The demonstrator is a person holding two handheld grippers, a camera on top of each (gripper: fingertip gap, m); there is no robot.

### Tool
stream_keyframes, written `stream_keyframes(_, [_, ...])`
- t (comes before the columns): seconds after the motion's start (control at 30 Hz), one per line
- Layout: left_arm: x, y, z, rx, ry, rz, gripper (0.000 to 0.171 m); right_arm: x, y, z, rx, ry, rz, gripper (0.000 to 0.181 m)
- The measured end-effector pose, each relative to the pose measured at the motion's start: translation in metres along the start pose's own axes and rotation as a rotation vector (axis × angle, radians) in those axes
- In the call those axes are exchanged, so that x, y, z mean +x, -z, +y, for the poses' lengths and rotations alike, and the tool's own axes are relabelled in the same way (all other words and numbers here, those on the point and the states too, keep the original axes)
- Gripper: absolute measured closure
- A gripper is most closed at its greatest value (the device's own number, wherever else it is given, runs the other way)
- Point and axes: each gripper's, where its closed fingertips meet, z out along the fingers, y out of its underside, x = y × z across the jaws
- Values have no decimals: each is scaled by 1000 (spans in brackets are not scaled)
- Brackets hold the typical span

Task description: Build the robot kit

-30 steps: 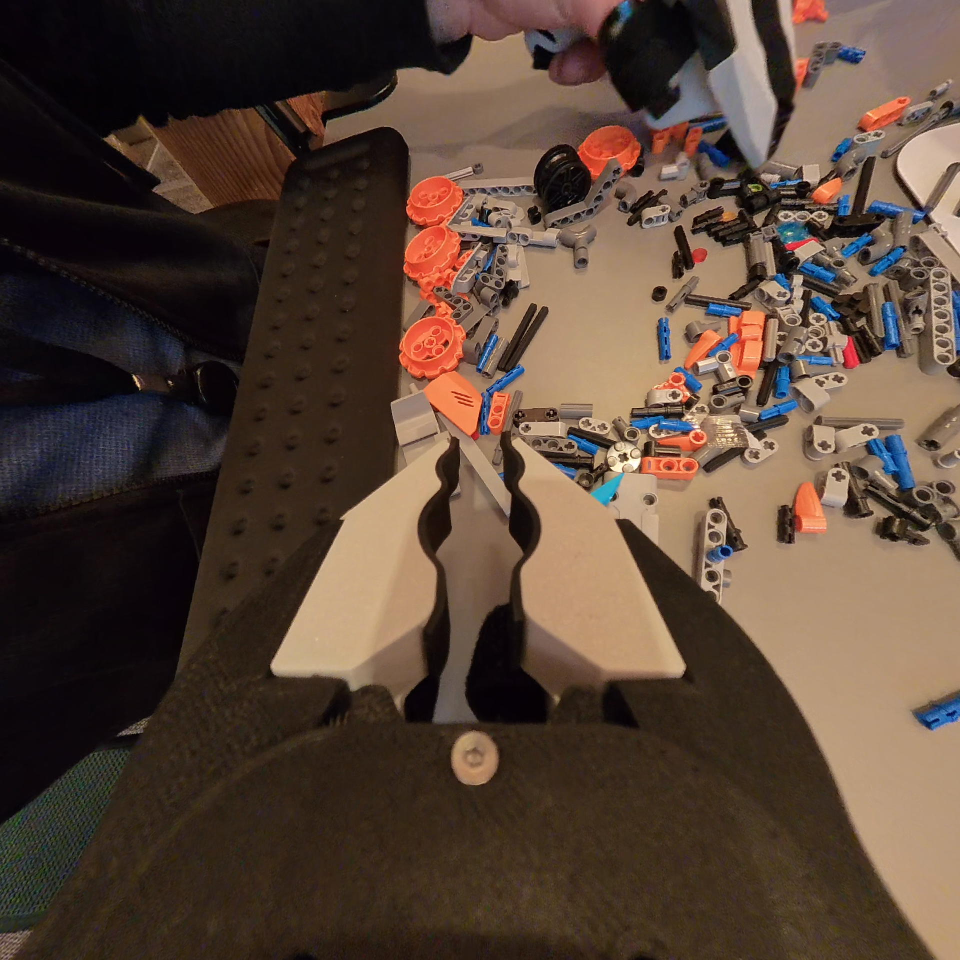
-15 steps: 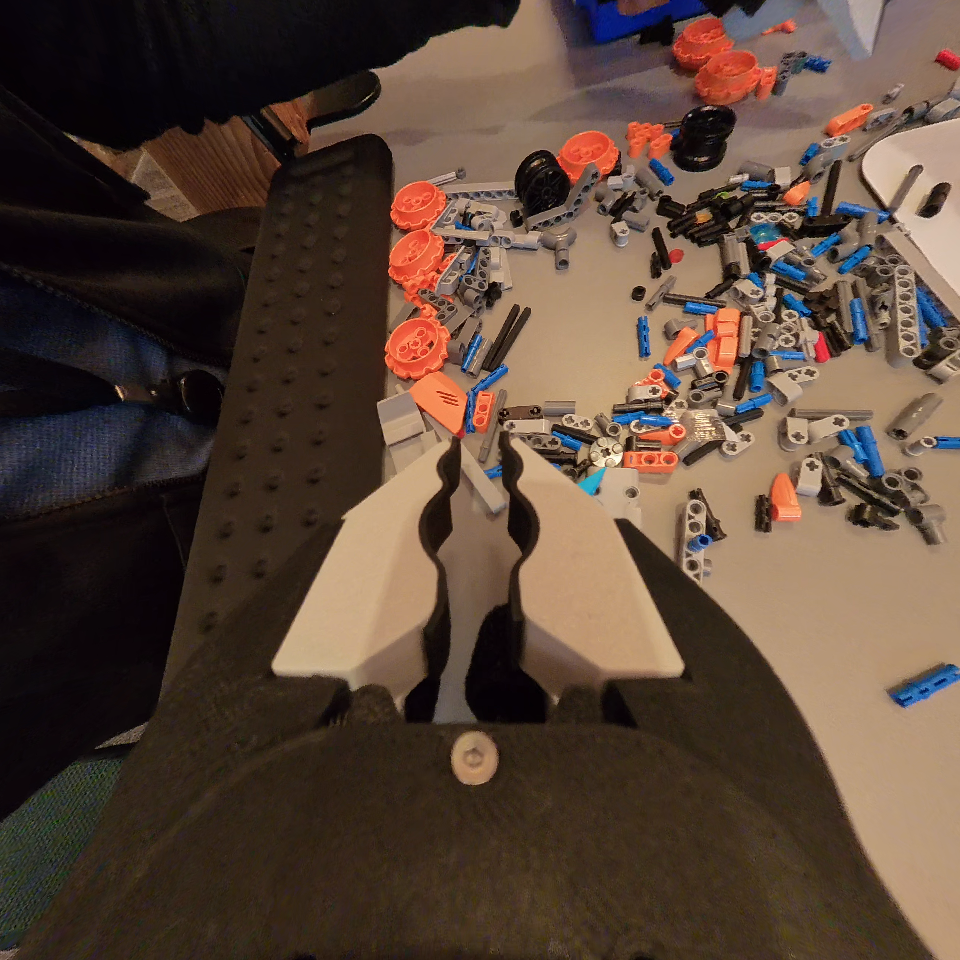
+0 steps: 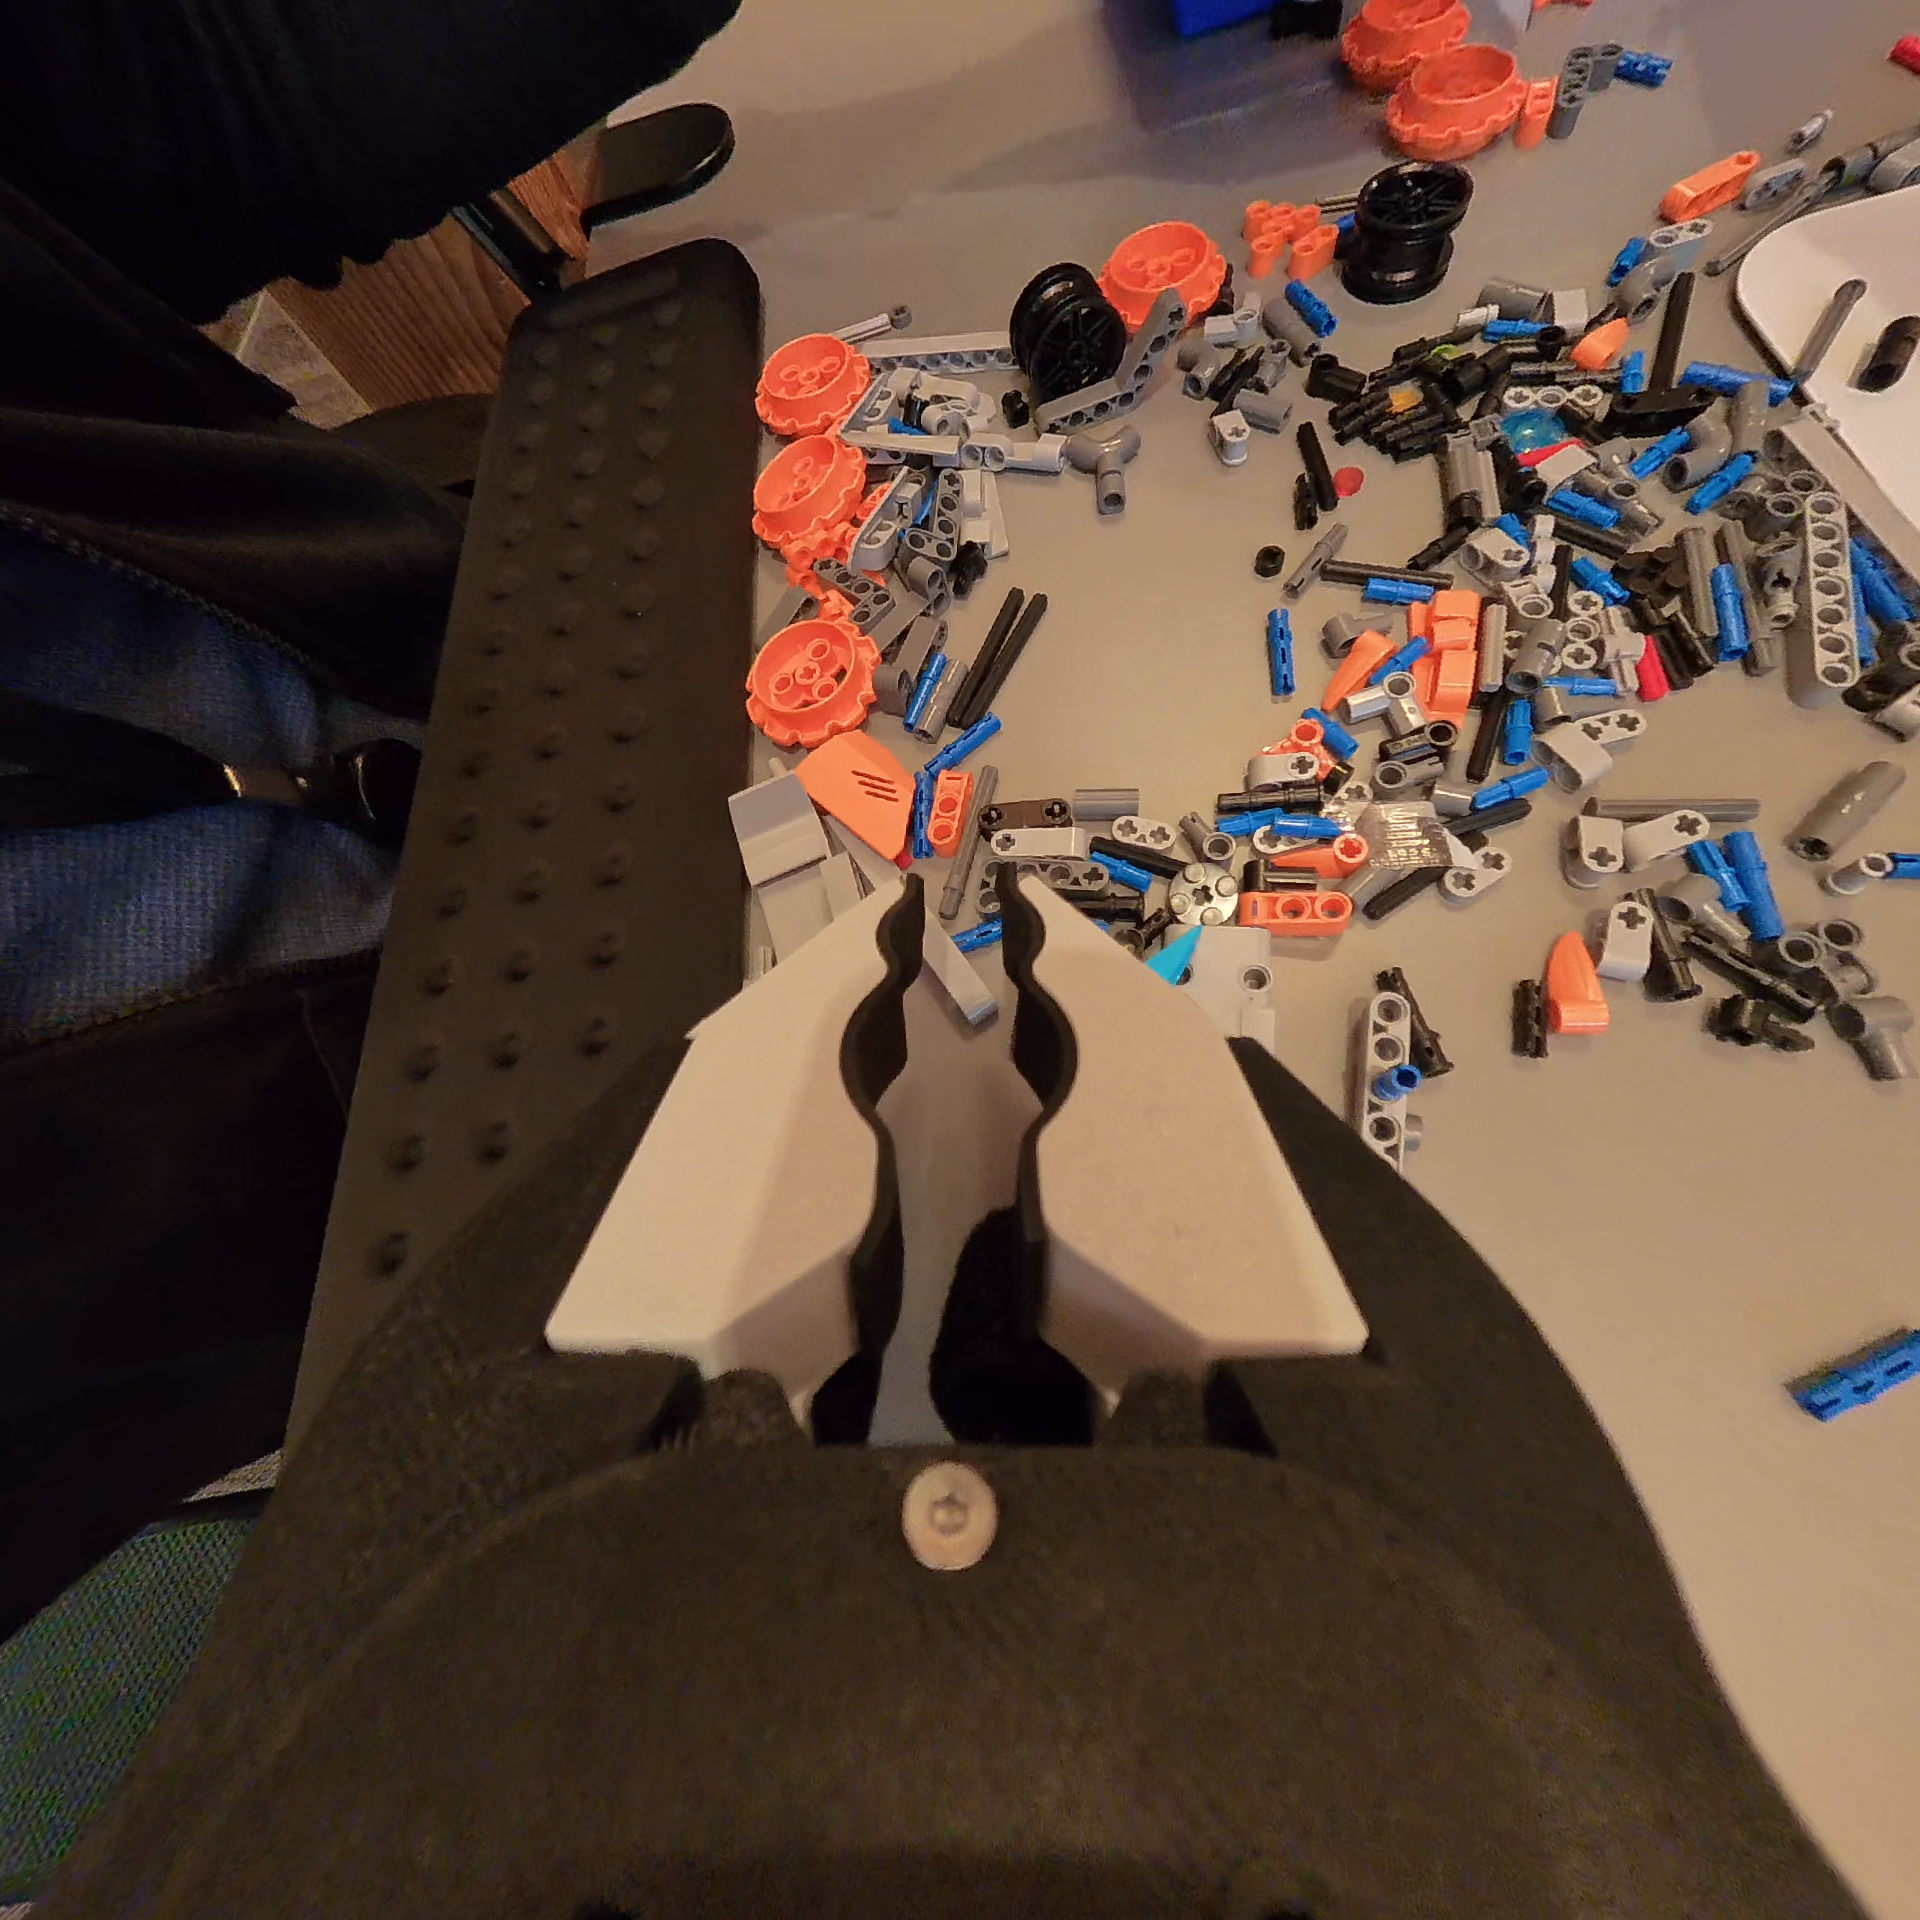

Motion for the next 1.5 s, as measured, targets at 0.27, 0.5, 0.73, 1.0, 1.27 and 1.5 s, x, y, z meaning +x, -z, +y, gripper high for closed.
stream_keyframes(0.27, [31, 2, 10, -15, 8, 106, 162, -1, 0, 1, -1, -2, -3, 168])
stream_keyframes(0.5, [60, 23, -4, 90, -36, 134, 156, -2, -1, 1, -5, -1, -9, 168])
stream_keyframes(0.73, [-9, -5, -32, 37, -38, -79, 153, -2, -1, 2, -6, -1, -8, 168])
stream_keyframes(1.0, [-20, -42, -20, -136, -89, -101, 167, -3, -1, 2, -6, -1, -14, 168])
stream_keyframes(1.27, [-2, -33, -10, -117, -34, -44, 171, -3, -1, 3, -10, -4, -21, 168])
stream_keyframes(1.5, [37, -12, 5, -70, -21, 38, 171, -3, -2, 3, -15, -4, -20, 167])
